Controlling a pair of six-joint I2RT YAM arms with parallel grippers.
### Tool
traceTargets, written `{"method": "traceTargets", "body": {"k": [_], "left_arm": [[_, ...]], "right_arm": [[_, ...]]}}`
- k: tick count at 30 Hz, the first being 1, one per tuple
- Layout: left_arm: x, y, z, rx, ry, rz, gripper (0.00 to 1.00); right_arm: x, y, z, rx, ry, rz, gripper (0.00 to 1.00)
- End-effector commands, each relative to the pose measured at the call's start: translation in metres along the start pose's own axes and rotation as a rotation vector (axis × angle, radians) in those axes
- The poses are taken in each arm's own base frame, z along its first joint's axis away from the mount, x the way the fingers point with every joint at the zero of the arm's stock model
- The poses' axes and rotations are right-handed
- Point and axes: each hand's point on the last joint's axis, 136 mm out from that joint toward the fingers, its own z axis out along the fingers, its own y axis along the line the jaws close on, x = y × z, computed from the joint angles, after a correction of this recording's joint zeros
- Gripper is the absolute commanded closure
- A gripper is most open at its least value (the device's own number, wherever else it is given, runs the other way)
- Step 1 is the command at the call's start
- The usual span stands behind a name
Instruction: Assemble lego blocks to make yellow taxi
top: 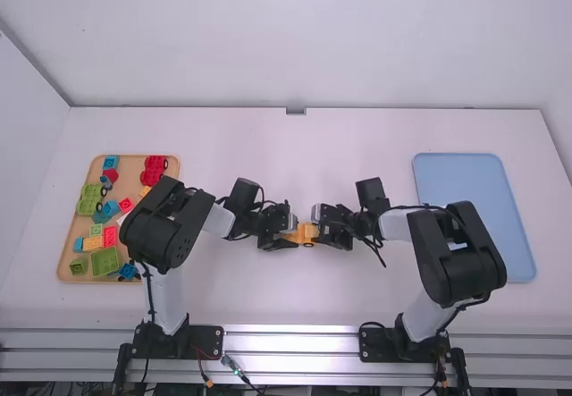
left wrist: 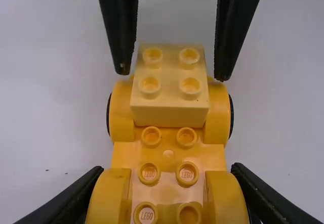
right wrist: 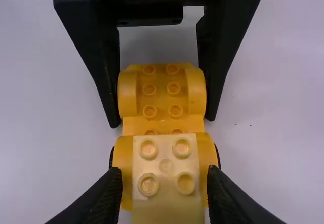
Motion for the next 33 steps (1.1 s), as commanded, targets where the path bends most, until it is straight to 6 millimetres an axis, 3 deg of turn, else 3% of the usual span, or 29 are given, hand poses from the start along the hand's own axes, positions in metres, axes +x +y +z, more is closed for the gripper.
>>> {"method": "traceTargets", "body": {"k": [1, 12, 19, 26, 33], "left_arm": [[0.004, -0.01, 0.003, 0.027, 0.002, -0.011, 0.4], [0.004, -0.009, 0.003, 0.027, 0.001, -0.011, 0.4], [0.004, -0.009, 0.003, 0.027, 0.001, -0.01, 0.4], [0.004, -0.009, 0.003, 0.027, 0.001, -0.011, 0.4], [0.004, -0.009, 0.003, 0.027, 0.001, -0.011, 0.4]], "right_arm": [[0.006, 0.005, 0.001, -0.013, -0.002, 0.025, 0.59], [0.006, 0.007, -0.001, -0.002, -0.034, 0.016, 0.68], [0.004, 0.008, 0.003, -0.007, -0.024, 0.0, 0.79], [-0.007, -0.004, 0.001, 0.005, -0.047, -0.02, 0.79], [-0.012, -0.001, 0.006, -0.008, -0.052, -0.046, 0.8]]}}
